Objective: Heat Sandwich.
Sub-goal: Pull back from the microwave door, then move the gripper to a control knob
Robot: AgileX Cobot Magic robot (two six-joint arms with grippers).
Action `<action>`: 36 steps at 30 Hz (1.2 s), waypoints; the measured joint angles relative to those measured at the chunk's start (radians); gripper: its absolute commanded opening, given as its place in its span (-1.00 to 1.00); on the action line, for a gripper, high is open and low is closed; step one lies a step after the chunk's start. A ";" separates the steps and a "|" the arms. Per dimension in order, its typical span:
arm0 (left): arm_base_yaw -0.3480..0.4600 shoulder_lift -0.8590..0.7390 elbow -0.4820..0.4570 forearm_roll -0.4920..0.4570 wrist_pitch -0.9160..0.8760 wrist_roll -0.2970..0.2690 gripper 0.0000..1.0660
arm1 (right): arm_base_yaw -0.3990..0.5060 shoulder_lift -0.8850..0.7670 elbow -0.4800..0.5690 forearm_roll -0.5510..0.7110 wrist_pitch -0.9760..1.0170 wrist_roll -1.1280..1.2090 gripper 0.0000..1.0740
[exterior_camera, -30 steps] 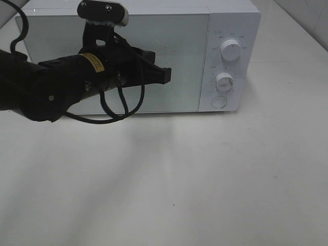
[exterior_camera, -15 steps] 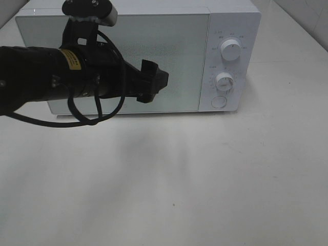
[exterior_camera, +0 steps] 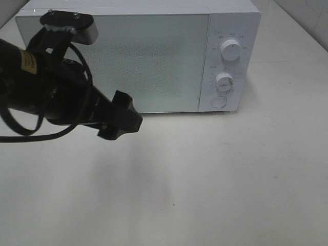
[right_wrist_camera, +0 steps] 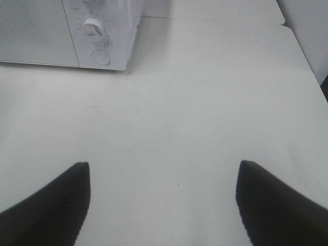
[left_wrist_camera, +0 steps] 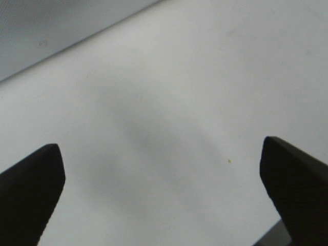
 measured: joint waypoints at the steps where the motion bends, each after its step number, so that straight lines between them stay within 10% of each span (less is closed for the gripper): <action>1: 0.000 -0.016 0.000 0.003 0.038 0.002 0.86 | 0.000 0.000 0.000 0.000 0.000 0.000 0.40; 12: 0.126 -0.182 0.000 0.006 0.319 -0.005 0.86 | 0.000 0.000 0.000 0.000 0.000 0.000 0.40; 28: 0.645 -0.437 0.000 0.056 0.702 -0.015 0.86 | 0.000 0.000 0.000 0.000 -0.001 0.000 0.40; 36: 0.694 -0.554 0.011 0.084 0.787 0.041 0.86 | 0.000 0.000 0.000 0.000 -0.001 0.000 0.40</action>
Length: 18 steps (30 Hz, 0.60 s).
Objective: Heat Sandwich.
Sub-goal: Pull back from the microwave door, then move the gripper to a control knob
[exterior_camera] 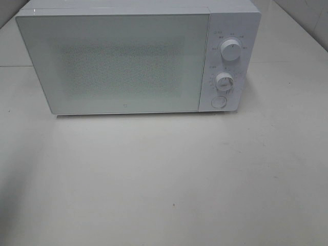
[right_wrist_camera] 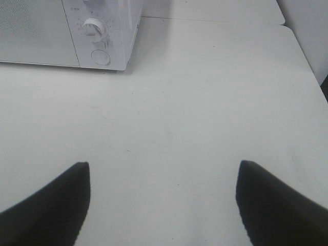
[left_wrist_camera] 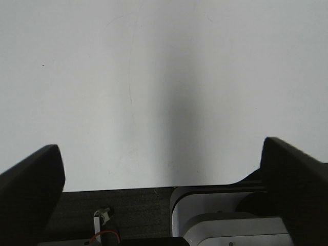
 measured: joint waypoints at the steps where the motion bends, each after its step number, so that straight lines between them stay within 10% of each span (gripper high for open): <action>1: 0.000 -0.047 0.023 -0.002 0.001 0.007 0.86 | 0.000 0.000 0.000 0.000 0.000 0.000 0.40; 18: 0.000 -0.458 0.261 -0.002 -0.028 0.038 0.86 | 0.000 0.000 0.000 0.000 0.000 0.000 0.40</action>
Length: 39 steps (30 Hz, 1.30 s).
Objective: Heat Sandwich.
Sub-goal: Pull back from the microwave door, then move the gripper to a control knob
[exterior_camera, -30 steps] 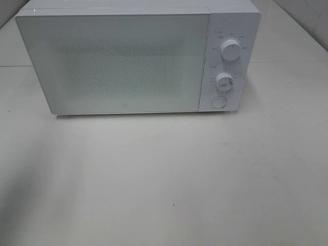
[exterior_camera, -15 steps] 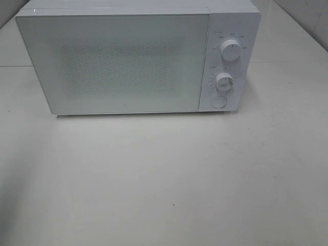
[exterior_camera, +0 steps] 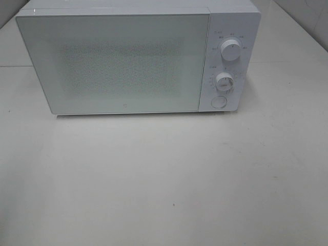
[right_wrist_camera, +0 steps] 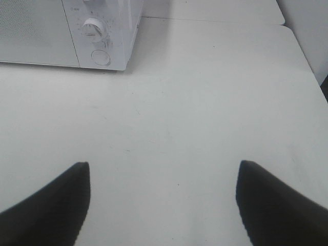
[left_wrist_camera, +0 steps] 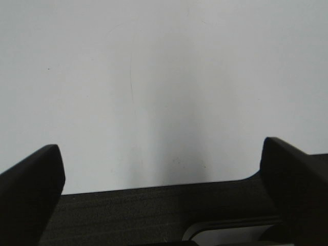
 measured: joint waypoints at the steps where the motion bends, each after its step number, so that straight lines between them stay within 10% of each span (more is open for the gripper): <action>1: 0.000 -0.057 0.037 0.000 -0.020 0.000 0.86 | 0.000 0.000 0.000 0.000 0.000 0.000 0.40; 14: 0.000 -0.403 0.060 0.000 -0.047 0.000 0.84 | 0.000 0.000 0.000 0.000 0.000 0.000 0.40; 39: 0.000 -0.411 0.060 0.000 -0.047 0.000 0.83 | 0.000 0.000 0.000 0.000 0.000 0.000 0.40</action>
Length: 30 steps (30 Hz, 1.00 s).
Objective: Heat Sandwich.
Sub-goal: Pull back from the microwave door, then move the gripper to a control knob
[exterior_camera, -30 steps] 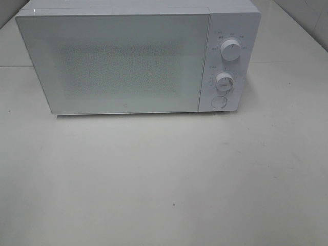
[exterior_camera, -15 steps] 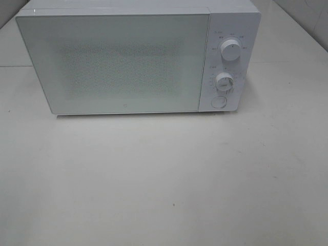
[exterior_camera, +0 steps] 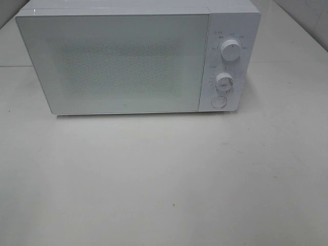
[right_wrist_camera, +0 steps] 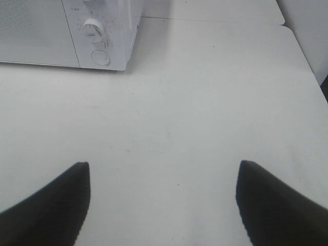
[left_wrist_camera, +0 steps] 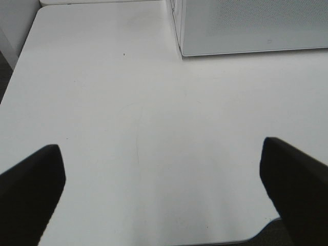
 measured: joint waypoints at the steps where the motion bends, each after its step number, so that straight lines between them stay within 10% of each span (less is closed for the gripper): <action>1: 0.000 0.000 0.000 0.000 0.000 0.000 0.83 | 0.000 0.000 0.000 0.000 0.000 0.000 0.40; 30: 0.000 0.000 0.000 0.000 0.000 0.000 0.83 | 0.000 0.000 -0.029 0.000 -0.039 0.000 0.40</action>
